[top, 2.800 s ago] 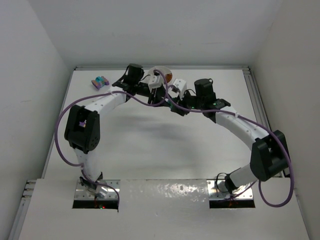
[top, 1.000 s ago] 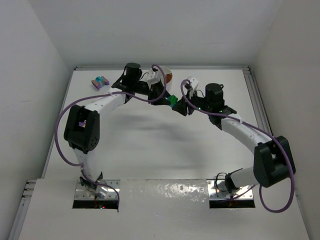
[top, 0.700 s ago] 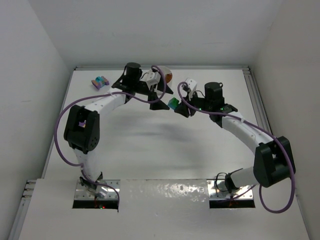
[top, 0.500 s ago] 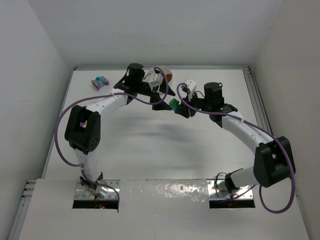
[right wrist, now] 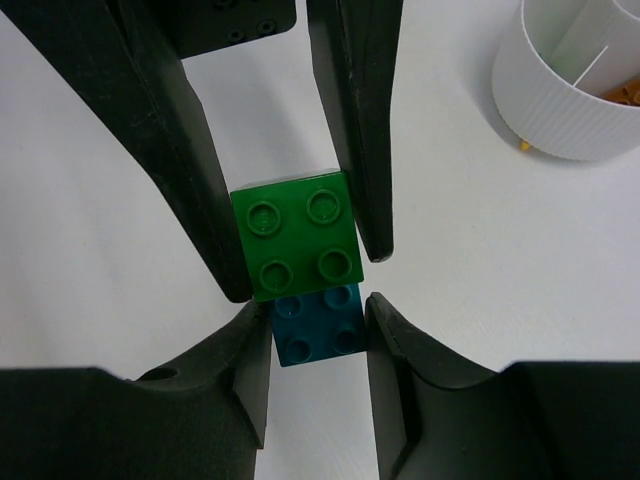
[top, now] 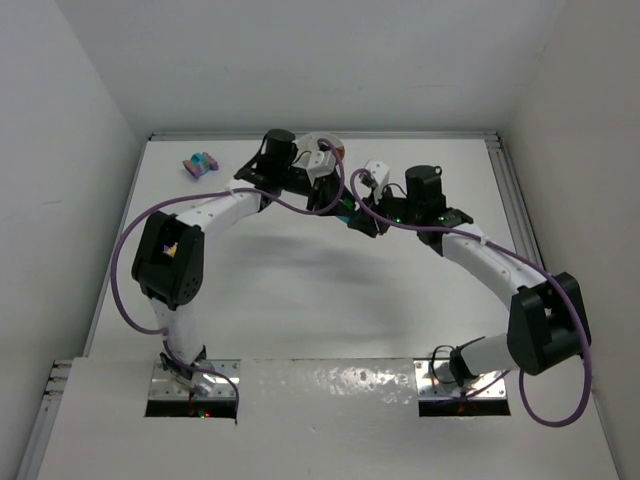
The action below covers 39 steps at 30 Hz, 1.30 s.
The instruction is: Sort the legos into containers by color
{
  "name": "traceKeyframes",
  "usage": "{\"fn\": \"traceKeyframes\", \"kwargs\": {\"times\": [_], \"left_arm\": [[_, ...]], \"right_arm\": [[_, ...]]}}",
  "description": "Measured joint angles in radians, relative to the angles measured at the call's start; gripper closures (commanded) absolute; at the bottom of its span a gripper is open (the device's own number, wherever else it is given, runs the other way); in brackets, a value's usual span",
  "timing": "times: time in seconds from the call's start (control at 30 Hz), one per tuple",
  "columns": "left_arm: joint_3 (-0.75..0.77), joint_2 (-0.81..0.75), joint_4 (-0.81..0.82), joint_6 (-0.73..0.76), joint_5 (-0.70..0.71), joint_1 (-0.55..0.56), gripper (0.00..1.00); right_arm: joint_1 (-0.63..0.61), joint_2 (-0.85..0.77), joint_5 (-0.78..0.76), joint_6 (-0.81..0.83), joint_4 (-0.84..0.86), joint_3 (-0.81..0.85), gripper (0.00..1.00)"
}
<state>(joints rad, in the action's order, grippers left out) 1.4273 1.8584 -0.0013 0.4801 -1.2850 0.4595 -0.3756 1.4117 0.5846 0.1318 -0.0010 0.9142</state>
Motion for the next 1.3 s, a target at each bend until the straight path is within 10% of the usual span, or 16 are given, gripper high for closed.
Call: {"fn": "traceKeyframes", "kwargs": {"times": [0.63, 1.3], "left_arm": [[0.112, 0.008, 0.368, -0.393, 0.091, -0.088, 1.00], [0.233, 0.288, 0.171, -0.266, 0.976, -0.129, 0.98]], "right_arm": [[0.084, 0.109, -0.009, -0.222, 0.256, -0.195, 1.00], [0.084, 0.105, -0.048, -0.212, 0.222, -0.106, 1.00]]}}
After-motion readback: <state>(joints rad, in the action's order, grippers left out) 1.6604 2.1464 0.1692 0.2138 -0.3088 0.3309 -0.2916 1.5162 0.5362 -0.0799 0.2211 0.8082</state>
